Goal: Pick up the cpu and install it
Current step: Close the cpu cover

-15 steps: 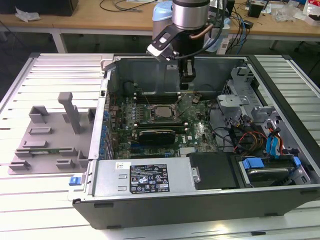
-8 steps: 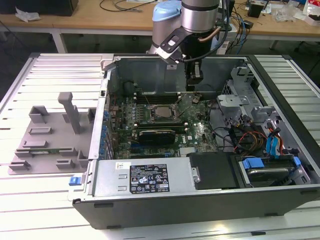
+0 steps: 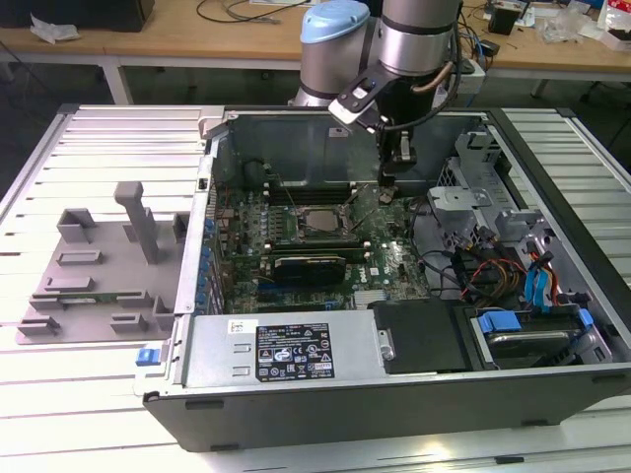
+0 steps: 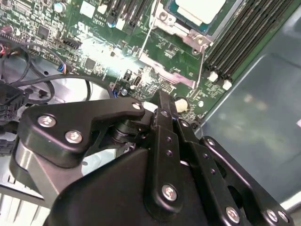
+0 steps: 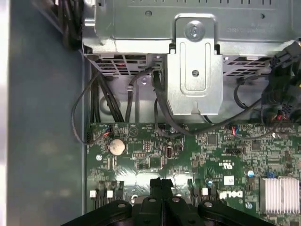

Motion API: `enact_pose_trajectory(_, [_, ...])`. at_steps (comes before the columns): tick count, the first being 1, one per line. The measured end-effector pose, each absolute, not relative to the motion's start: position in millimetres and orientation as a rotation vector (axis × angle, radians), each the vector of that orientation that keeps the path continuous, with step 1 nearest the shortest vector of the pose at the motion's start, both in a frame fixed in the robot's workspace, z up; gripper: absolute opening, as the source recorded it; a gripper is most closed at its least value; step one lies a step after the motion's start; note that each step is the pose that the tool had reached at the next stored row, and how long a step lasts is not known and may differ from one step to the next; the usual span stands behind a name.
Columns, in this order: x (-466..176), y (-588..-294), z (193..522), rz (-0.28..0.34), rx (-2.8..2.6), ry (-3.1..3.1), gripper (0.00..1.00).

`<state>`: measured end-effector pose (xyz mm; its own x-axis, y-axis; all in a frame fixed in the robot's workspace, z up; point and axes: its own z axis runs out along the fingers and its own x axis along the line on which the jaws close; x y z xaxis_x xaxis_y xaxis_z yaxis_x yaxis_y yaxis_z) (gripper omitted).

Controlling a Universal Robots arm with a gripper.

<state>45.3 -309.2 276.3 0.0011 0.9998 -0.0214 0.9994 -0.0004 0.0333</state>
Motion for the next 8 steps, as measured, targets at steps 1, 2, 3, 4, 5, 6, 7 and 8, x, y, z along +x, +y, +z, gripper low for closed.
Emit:
enact_pose_trajectory(1, [47,-310,273,0.012,2.195,2.194,0.11])
enact_pose_trajectory(2, [48,-310,269,0.01,2.196,2.195,0.11])
enact_pose_trajectory(3, [49,-310,266,0.009,2.197,2.195,0.11])
enact_pose_trajectory(4, [50,-310,262,0.007,2.198,2.196,0.11])
enact_pose_trajectory(5, [51,-310,258,0.005,2.199,2.197,0.11])
enact_pose_trajectory(6, [51,-310,254,0.002,2.2,2.198,0.11])
enact_pose_trajectory(7, [51,-310,251,0.0,2.201,2.199,0.11])
enact_pose_trajectory(8, [51,-310,251,0.0,2.201,2.199,0.11])
